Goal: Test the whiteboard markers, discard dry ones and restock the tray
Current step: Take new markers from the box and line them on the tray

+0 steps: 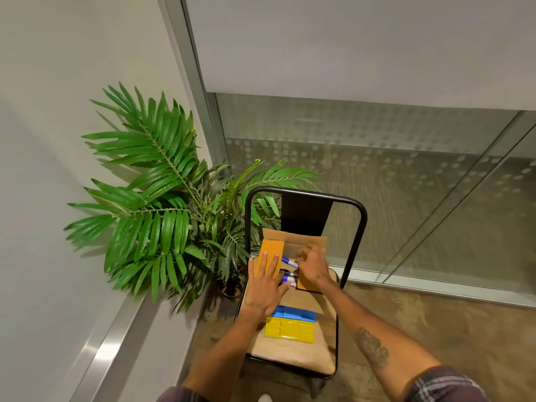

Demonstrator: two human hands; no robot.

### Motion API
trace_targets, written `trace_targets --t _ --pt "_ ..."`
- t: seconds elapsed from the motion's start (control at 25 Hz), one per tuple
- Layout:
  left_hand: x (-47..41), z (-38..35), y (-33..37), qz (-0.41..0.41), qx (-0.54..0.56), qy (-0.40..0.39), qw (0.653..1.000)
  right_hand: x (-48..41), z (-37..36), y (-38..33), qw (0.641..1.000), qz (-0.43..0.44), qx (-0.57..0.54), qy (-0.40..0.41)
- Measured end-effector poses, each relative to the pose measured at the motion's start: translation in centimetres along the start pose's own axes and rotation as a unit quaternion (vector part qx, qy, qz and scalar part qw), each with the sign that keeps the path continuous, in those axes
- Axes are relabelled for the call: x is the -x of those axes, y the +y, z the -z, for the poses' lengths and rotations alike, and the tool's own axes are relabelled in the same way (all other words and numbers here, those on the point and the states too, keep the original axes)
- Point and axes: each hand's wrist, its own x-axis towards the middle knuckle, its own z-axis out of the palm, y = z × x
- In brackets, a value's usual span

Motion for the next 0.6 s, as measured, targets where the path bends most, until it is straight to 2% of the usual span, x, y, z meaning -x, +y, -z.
trace_targets --t 0.12,0.28,0.44,0.6 --pt "0.5 0.6 -0.7 0.053 0.010 0.045 0.997 0.8 -2.0 -0.2 0.990 -0.030 0.136 -0.029" --pt "1.0 1.5 -2.4 0.163 0.049 0.082 0.982 1.6 -3.1 0.0 0.984 -0.044 0.168 -0.035" --pt "1.0 1.0 -4.0 0.223 0.067 0.068 0.970 1.7 -2.5 -0.4 0.991 -0.030 0.125 -0.018" --pt "0.5 0.0 -3.4 0.204 0.059 0.036 0.977 2.1 -0.8 -0.4 0.998 0.009 0.032 0.061"
